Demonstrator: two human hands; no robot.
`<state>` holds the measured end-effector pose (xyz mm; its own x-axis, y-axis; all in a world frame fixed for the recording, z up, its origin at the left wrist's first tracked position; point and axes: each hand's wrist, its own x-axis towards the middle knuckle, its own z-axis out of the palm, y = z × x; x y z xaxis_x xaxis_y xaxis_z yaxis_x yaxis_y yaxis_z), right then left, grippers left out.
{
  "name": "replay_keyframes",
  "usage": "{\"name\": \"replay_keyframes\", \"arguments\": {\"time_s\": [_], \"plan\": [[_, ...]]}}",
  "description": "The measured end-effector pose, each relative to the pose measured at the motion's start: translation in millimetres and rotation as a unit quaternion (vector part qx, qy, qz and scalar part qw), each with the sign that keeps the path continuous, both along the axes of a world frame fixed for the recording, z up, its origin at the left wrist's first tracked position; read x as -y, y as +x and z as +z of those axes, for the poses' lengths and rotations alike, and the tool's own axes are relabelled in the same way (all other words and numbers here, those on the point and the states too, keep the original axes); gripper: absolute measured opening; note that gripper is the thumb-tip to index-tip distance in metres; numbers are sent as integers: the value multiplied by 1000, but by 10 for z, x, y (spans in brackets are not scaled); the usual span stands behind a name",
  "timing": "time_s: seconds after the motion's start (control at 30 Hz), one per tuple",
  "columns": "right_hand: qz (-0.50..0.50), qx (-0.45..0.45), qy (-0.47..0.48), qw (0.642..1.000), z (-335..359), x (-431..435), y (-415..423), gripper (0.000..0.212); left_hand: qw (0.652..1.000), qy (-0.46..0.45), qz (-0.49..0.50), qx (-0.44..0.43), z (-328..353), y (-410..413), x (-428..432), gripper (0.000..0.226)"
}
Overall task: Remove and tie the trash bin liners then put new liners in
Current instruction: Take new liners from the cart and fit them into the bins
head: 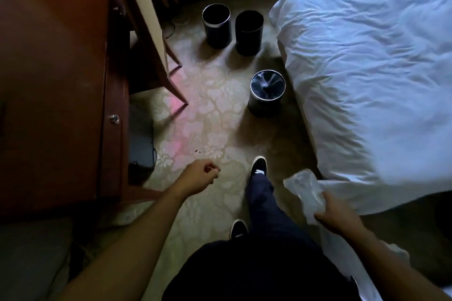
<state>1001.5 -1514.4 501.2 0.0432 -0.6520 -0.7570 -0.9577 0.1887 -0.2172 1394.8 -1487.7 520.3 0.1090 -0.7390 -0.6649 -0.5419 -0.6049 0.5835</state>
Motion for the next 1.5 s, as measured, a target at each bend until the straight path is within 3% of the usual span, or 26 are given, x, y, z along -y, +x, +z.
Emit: {"name": "replay_keyframes", "arguments": {"time_s": [0.23, 0.4, 0.6, 0.8, 1.1, 1.23, 1.3, 1.5], "plan": [[-2, -44, 24, 999, -162, 1406, 397, 57, 999, 22, 32, 37, -26, 427, 1263, 12], [77, 42, 10, 996, 66, 2663, 1060, 66, 991, 68, 98, 58, -100, 845, 1694, 12], [86, 139, -18, 986, 369, 4067, 2001, 63, 982, 124, 130, 56, -163, 1273, 2076, 12], [84, 154, -17, 984, 384, 5258, 2757, 57, 979, 143, 140, 50, -350, 1953, 2960, 12], [-35, 59, 34, 997, 228, 6197, 2878, 59, 996, 87, -12, 31, -200, 2790, 5423, 12], [-98, 70, 19, 993, 208, 6347, 2694, 87, 996, 63, -60, 24, -37, 2797, 6517, 12], [-129, 67, 7, 989, 211, 6449, 2668, 89, 994, 48, -94, 26, 19, 2748, 6993, 12], [-216, 61, 22, 974, -89, 7024, 2655, 42, 991, 30, -131, 8, -46, 2672, 8143, 12]]}}
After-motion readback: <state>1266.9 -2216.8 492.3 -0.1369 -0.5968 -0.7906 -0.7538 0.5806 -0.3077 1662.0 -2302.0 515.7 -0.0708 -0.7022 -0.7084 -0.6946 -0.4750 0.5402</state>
